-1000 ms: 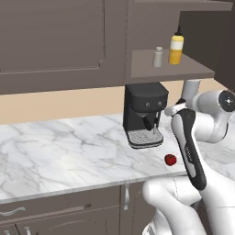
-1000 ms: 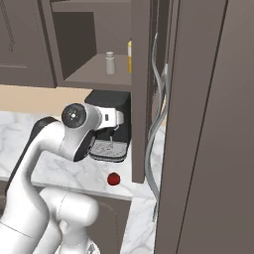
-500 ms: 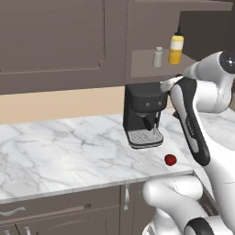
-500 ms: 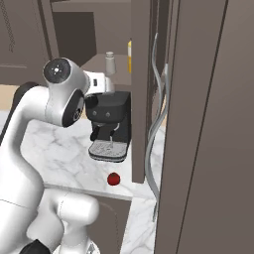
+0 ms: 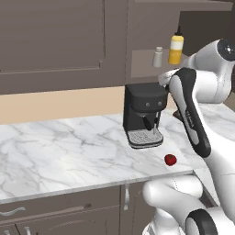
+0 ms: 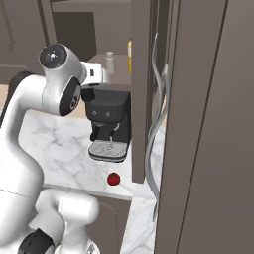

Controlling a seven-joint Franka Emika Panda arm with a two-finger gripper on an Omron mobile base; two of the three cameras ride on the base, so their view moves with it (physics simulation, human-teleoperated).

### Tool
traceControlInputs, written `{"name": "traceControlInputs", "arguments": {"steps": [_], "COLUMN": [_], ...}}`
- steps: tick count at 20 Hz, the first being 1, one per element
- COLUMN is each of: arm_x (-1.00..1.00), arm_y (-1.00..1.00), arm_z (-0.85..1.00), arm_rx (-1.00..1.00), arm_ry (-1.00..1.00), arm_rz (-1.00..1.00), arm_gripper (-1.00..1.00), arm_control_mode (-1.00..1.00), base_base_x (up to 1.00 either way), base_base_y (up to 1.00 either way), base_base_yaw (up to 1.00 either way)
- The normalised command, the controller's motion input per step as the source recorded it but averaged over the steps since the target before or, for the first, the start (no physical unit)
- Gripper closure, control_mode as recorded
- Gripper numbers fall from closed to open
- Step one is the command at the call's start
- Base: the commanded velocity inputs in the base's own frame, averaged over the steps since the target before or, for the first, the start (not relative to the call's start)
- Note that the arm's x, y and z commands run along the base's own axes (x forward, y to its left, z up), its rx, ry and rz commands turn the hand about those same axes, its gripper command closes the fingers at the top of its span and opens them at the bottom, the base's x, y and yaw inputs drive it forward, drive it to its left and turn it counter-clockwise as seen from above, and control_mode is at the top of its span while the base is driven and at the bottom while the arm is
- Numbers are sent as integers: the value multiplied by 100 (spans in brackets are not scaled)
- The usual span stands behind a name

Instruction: There are various items on the counter. Only move the condiments/shakers into the cabinet.

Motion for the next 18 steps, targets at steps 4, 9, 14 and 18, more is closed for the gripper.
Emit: {"name": "traceControlInputs", "arguments": {"steps": [4,9,14,18], "arm_x": [25,48,71,68], "arm_y": [43,17,1,0], "arm_z": [7,18,16,6], "arm_rx": [0,0,0,0], "arm_ry": [0,0,0,0], "arm_rz": [0,0,-1,-1], "arm_gripper": [100,100,100,100], "arm_control_mode": [-100,-100,-100,-100], "base_base_x": [0,0,0,0], "base_base_y": [0,0,0,0], "base_base_yaw": [0,0,0,0]}}
